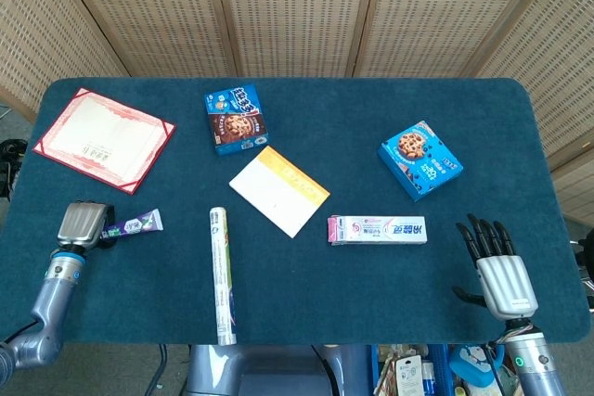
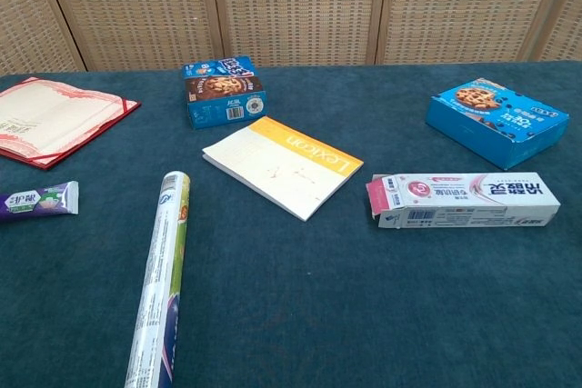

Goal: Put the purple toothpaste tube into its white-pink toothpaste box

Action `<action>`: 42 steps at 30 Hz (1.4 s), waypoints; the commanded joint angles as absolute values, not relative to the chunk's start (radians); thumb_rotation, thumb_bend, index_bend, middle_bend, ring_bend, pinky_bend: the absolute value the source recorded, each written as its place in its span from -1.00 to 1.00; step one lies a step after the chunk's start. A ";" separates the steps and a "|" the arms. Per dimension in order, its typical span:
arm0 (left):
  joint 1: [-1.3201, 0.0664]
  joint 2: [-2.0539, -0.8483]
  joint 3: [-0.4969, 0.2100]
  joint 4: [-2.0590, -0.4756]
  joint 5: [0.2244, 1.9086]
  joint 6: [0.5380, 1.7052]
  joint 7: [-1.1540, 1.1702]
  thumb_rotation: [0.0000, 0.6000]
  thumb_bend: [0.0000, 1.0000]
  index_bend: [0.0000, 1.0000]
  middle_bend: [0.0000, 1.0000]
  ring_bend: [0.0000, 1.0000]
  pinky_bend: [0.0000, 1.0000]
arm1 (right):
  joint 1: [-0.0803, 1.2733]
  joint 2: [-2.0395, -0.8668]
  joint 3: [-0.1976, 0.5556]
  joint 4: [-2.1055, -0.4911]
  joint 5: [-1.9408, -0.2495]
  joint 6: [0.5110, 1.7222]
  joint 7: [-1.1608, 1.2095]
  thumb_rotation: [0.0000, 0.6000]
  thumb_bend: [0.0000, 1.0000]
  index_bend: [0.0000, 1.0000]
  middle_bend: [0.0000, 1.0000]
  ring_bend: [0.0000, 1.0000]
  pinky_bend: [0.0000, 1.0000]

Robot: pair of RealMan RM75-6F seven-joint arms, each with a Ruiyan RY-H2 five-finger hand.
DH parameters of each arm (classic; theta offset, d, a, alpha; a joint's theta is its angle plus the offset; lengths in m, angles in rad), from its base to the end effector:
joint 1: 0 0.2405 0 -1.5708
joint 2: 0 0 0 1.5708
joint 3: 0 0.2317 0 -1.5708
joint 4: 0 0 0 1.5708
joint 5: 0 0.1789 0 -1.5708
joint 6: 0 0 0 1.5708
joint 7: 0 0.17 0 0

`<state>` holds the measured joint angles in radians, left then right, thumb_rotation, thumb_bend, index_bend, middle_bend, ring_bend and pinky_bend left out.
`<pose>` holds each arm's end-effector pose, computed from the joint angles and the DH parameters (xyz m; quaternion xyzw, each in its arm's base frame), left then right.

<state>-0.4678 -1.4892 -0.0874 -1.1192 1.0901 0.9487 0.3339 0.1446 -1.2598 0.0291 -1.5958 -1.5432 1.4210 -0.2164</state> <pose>-0.3167 0.3185 0.0640 -0.6890 -0.3856 -0.1761 0.5879 -0.2531 -0.2126 0.1215 0.6562 -0.3512 0.3638 0.5600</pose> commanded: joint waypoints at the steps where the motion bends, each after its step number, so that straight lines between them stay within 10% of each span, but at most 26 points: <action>1: -0.465 -1.495 -0.087 -1.108 1.105 0.960 0.319 1.00 -0.41 0.52 0.16 -0.10 -0.20 | 0.144 -1.260 0.029 -1.596 -1.543 1.422 -0.216 1.00 -1.00 -1.00 -1.00 -1.00 -1.00; 42: -0.467 -1.323 -0.061 -1.168 1.488 1.215 -0.070 1.00 -0.29 0.77 0.37 0.08 -0.07 | 0.197 -1.264 0.056 -1.633 -1.497 1.334 -0.273 1.00 -1.00 -1.00 -1.00 -1.00 -1.00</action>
<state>-0.4663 -1.3270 -0.0597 -1.1641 1.4848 1.2125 -0.0659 0.1849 -1.2690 0.0474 -1.6211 -1.5061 1.3486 -0.2601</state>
